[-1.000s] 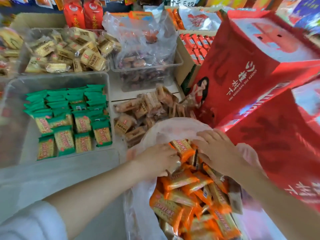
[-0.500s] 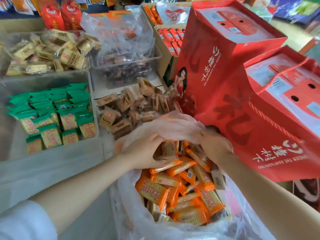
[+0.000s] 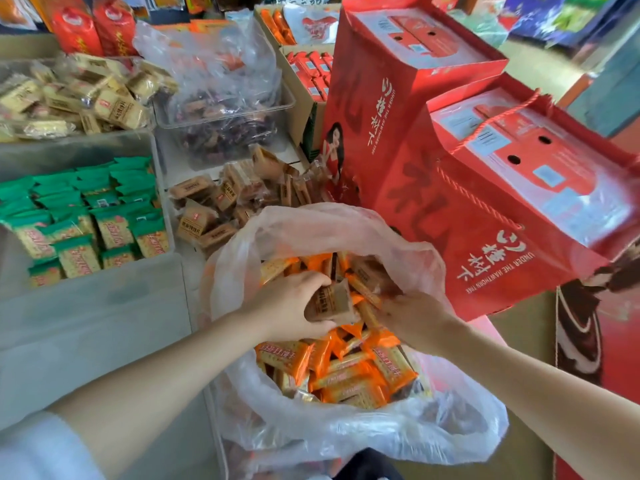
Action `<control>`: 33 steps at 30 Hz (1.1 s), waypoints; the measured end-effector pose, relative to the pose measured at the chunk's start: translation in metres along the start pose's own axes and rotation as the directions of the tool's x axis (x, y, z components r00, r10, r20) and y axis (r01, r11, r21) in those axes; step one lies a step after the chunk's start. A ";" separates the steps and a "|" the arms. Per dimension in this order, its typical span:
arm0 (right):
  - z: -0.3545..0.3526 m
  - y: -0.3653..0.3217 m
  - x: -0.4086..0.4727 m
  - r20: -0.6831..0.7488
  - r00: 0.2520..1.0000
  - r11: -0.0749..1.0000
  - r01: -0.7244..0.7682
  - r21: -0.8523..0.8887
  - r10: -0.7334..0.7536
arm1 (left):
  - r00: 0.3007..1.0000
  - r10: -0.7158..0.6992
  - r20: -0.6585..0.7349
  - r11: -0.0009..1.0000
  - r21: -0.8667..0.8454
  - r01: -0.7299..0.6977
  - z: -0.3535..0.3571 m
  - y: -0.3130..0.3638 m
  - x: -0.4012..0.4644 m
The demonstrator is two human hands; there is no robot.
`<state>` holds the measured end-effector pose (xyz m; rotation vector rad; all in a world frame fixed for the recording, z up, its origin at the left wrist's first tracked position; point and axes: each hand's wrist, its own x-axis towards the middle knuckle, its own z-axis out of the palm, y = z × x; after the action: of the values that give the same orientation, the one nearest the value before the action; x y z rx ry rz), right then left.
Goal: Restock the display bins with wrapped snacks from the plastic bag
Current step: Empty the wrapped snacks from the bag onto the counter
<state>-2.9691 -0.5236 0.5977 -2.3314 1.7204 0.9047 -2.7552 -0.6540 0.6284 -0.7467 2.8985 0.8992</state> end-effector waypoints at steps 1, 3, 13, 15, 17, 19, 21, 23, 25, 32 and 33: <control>0.009 0.002 -0.006 0.057 0.997 0.998 -0.056 -0.032 0.057 | 1.000 -0.001 -0.001 1.000 -0.001 0.001 0.002 0.003 -0.002; 0.013 0.005 -0.007 0.094 0.990 0.986 -0.091 -0.142 0.105 | 1.000 -0.014 -0.008 1.000 -0.006 0.014 0.004 0.008 -0.004; -0.016 0.022 0.000 -0.233 0.971 0.996 0.061 0.064 -0.045 | 0.949 -0.145 -0.281 0.988 -0.097 0.123 -0.025 0.002 -0.022; -0.046 0.020 -0.002 -0.337 0.931 0.915 0.008 0.404 0.141 | 0.905 -0.171 -0.390 0.984 -0.123 0.133 -0.038 -0.006 -0.024; -0.080 0.018 0.002 -0.353 0.835 0.610 0.025 0.792 0.423 | 0.855 -0.196 -0.481 0.974 -0.193 0.115 -0.050 -0.015 -0.028; -0.111 0.021 0.021 -0.332 0.657 0.330 0.133 0.935 0.677 | 0.821 -0.227 -0.524 0.964 -0.242 0.112 -0.059 -0.024 -0.034; -0.133 0.032 0.054 -0.240 0.539 0.144 0.214 0.966 0.807 | 0.815 -0.243 -0.526 0.962 -0.241 0.131 -0.065 -0.033 -0.038; -0.146 0.046 0.098 -0.046 0.550 -0.117 0.258 0.959 0.834 | 0.813 -0.267 -0.518 0.959 -0.223 0.173 -0.070 -0.043 -0.040; -0.147 0.057 0.145 0.149 0.616 -0.349 0.217 0.912 0.774 | 0.800 -0.296 -0.521 0.953 -0.218 0.211 -0.076 -0.053 -0.038; -0.130 0.067 0.237 0.264 0.840 -0.302 -0.127 0.945 0.474 | 0.768 -0.401 -0.499 0.916 -0.197 0.350 -0.096 -0.098 -0.009; -0.131 0.068 0.236 0.216 0.845 -0.133 -0.173 0.976 0.489 | 0.769 -0.406 -0.494 0.912 -0.162 0.377 -0.098 -0.106 -0.002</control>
<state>-2.9355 -0.7994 0.6000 -0.8677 1.9380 -0.6955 -2.6940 -0.7820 0.6543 -1.7750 2.9259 0.8219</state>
